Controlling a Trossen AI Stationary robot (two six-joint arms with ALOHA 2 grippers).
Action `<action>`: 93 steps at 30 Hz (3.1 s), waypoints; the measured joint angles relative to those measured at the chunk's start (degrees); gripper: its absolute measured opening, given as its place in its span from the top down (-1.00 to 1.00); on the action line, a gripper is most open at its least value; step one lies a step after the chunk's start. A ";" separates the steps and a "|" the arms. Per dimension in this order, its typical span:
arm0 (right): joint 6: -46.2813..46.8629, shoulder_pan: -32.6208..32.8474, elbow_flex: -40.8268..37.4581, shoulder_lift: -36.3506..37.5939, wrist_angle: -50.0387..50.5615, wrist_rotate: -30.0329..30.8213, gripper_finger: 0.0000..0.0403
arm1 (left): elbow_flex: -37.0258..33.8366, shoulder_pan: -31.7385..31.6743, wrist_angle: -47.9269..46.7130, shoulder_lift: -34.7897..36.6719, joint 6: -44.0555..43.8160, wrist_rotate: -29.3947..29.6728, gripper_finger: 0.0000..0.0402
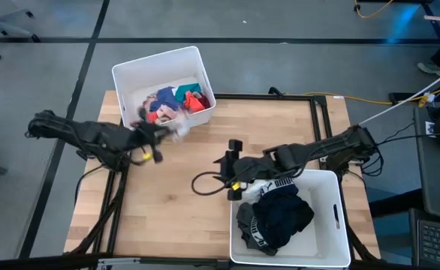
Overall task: Sort clothes
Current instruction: Put the white striped sock into the top white bin
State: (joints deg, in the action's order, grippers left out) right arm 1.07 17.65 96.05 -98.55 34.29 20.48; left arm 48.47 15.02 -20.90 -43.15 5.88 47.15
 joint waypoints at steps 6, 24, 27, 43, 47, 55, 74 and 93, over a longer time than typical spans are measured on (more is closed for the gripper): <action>0.90 -0.04 0.00 5.15 6.16 4.15 -0.07 | -0.02 -7.06 -6.63 6.22 2.65 11.97 0.92; 6.39 -13.25 0.02 8.10 19.17 4.77 -0.07 | -2.87 -24.25 -17.96 4.02 -14.58 -2.54 0.34; 8.05 -15.50 -0.81 7.98 20.96 1.59 -0.07 | -2.89 -24.17 -19.32 2.43 -17.89 -4.99 0.20; 15.42 -18.46 -2.10 8.21 25.83 -0.67 -0.07 | -2.91 -24.16 -15.69 -1.30 -11.24 -0.51 0.15; 15.10 -18.47 -2.10 8.40 25.86 -0.67 -0.07 | -3.58 -24.16 -15.48 -1.17 -9.31 -0.50 0.15; 9.71 -18.43 -1.27 11.73 27.09 -3.13 -0.07 | -5.48 -24.16 -11.99 -1.12 -4.15 -4.34 0.15; 13.27 -18.36 -27.37 37.94 23.15 -2.38 -0.07 | -5.80 -19.17 -1.84 -1.82 -9.57 -12.57 0.15; 3.56 -19.36 -52.25 57.35 -5.52 -4.60 -0.07 | -6.21 -18.07 4.36 -6.55 -6.68 -20.76 0.15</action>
State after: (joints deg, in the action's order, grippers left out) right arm 4.62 -1.71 43.80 -41.21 28.77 15.88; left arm 42.26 -3.05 -16.54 -49.69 -0.80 26.39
